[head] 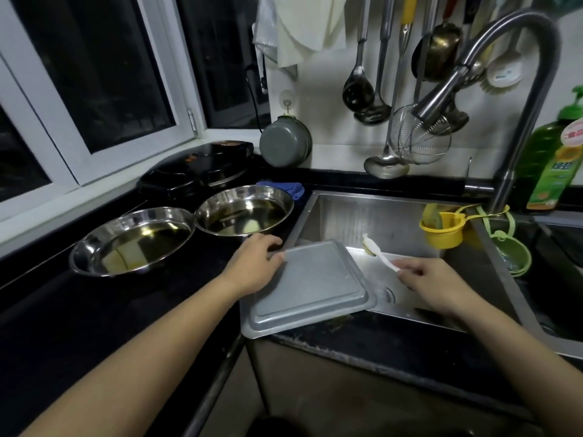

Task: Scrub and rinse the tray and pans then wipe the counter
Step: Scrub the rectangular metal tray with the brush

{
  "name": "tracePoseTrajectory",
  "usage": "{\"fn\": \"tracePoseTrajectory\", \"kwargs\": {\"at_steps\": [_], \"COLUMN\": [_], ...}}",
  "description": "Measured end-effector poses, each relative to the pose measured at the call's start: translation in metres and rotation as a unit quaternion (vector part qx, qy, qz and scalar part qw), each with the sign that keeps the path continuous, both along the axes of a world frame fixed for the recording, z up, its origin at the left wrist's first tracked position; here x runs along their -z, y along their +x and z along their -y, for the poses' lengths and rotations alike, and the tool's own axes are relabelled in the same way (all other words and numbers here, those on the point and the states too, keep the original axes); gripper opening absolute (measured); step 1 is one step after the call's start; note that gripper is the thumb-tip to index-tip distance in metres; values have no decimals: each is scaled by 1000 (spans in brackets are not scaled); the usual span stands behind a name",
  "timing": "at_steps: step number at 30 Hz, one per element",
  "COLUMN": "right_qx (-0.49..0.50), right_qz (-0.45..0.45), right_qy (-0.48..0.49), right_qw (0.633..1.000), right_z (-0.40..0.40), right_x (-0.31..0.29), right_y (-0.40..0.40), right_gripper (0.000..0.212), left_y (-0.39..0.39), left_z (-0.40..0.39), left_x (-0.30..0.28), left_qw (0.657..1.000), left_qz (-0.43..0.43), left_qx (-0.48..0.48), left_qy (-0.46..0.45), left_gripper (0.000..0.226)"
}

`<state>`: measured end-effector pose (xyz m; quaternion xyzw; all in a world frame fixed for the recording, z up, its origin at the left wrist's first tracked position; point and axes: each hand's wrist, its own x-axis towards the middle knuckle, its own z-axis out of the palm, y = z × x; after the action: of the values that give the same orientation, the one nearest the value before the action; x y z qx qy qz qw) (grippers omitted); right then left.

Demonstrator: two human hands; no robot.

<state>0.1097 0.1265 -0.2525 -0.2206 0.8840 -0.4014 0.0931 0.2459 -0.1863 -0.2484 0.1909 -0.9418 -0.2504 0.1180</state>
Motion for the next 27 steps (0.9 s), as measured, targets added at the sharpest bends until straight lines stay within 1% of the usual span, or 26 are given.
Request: {"fn": "tracePoseTrajectory", "kwargs": {"at_steps": [2,5,7,9,12,14,16,18,20,22,24,27], "right_qx": [-27,-90,-142,-176,-176,-147,-132,-192,-268,-271,-260,-321], "right_qz": [-16,-76,-107,-146,-211,-252,-270,-268,-280,-294,-281,-271], "right_qy": [21,88,141,204,250,284,291,268,250,261,267,266], "right_qw": [999,989,974,952,928,913,908,905,887,879,885,868], "right_z": [7,19,37,56,65,68,73,83,94,104,104,103], "right_x": [-5,-16,-19,-17,-19,-21,-23,-22,-17,-18,-22,-28], "right_y": [7,25,44,68,96,96,94,105,114,102,85,86], "right_gripper": [29,35,38,40,41,39,36,34,35,36,36,36], "left_y": [40,85,97,105,104,100,96,95,95,96,98,101], "left_z": [-1,-9,-9,-9,-10,-8,-9,-11,-9,-6,-7,-6], "left_x": [12,25,31,36,42,46,46,46,46,48,46,42], "left_qw": [1000,997,992,988,989,989,989,991,996,999,1000,999], "left_qz": [7,74,111,126,107,104,103,91,62,33,21,-15], "left_qx": [8,27,34,43,33,22,13,6,-1,-2,1,-24], "left_qy": [-1,-12,-40,-81,-101,-101,-105,-93,-65,-33,-7,37], "left_gripper": [50,81,97,103,107,109,112,118,126,129,129,126]}}
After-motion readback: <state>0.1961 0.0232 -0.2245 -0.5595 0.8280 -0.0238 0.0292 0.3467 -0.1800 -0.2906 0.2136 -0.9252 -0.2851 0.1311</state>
